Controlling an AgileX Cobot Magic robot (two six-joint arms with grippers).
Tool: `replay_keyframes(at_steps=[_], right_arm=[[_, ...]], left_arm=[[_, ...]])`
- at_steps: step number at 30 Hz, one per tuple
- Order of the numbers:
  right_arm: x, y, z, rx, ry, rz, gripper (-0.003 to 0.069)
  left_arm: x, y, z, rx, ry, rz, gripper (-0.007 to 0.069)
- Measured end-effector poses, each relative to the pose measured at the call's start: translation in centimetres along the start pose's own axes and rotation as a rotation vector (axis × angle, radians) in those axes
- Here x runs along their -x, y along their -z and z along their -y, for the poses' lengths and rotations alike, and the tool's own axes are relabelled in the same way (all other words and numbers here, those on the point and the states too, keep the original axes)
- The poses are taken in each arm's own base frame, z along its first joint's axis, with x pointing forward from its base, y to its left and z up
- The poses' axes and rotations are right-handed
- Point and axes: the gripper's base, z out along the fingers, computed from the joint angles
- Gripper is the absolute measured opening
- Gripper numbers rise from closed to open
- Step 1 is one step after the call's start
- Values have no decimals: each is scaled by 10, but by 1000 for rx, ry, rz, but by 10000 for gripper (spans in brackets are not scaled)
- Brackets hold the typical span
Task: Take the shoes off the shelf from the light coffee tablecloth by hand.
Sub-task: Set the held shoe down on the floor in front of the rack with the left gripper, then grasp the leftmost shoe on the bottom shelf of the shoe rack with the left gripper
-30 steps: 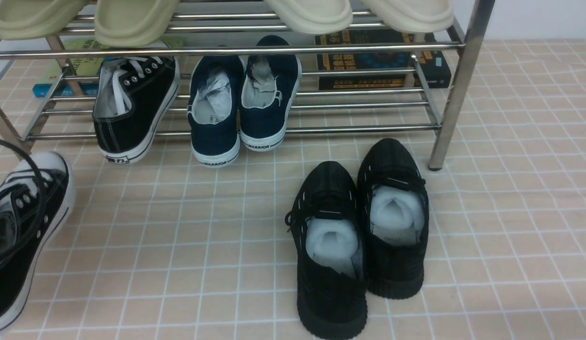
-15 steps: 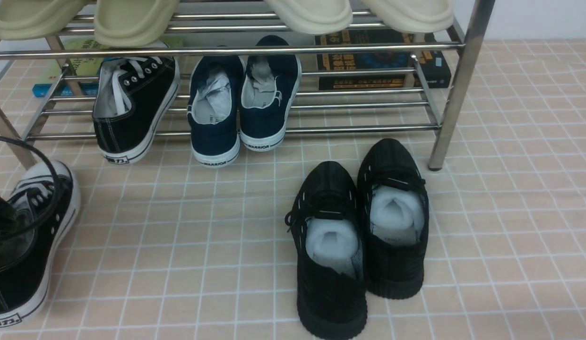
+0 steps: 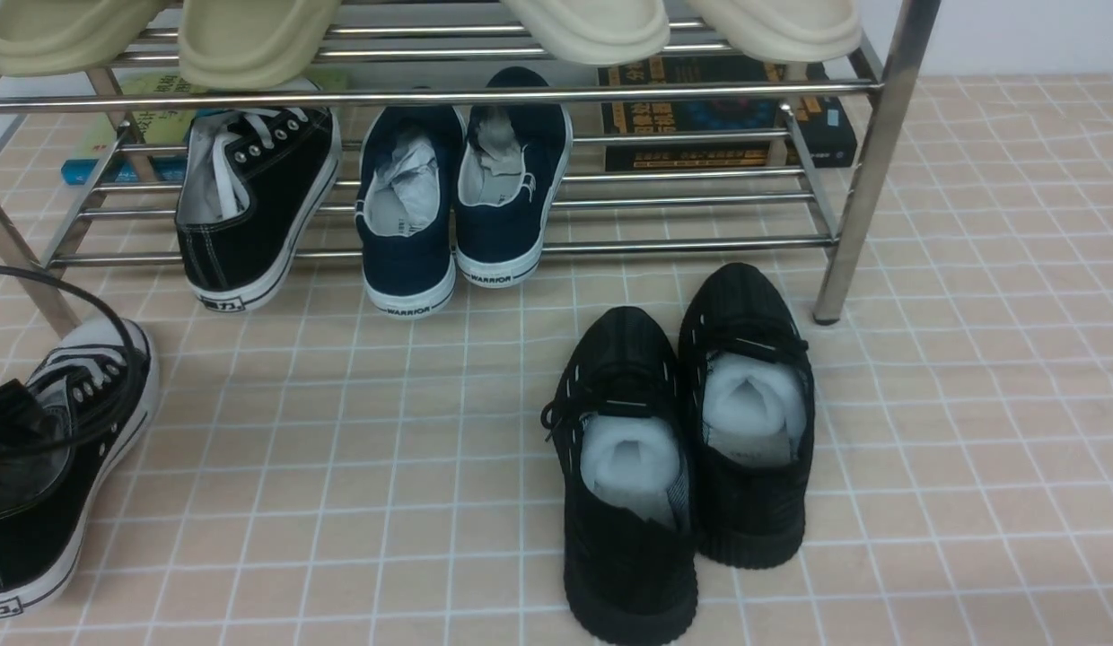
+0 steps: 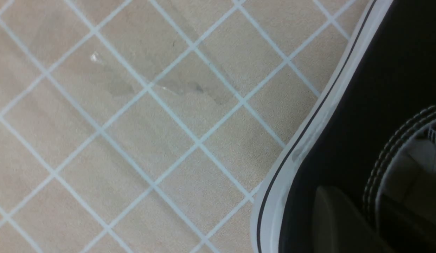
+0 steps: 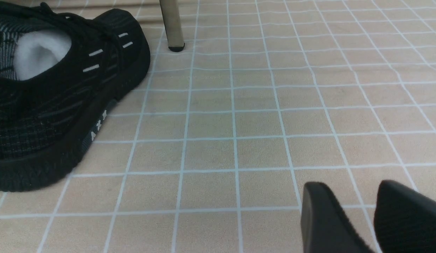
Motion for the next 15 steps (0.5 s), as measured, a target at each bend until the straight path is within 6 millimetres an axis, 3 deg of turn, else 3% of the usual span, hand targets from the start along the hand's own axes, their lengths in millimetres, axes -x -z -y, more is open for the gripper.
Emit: replay_keyframes(at_steps=[5,9,12,15], right_arm=[[0,0,0,0,0,0,240],[0,0,0,0,0,0,240],[0,0,0,0,0,0,240],[0,0,0,0,0,0,240]], left_arm=[[2,1,1,-4,-15,11,189],[-2,6,-5,48,-19,-32,330],[2,14,-7,76,-41,-49,366],[16,33,-3,81,-93,-33,355]])
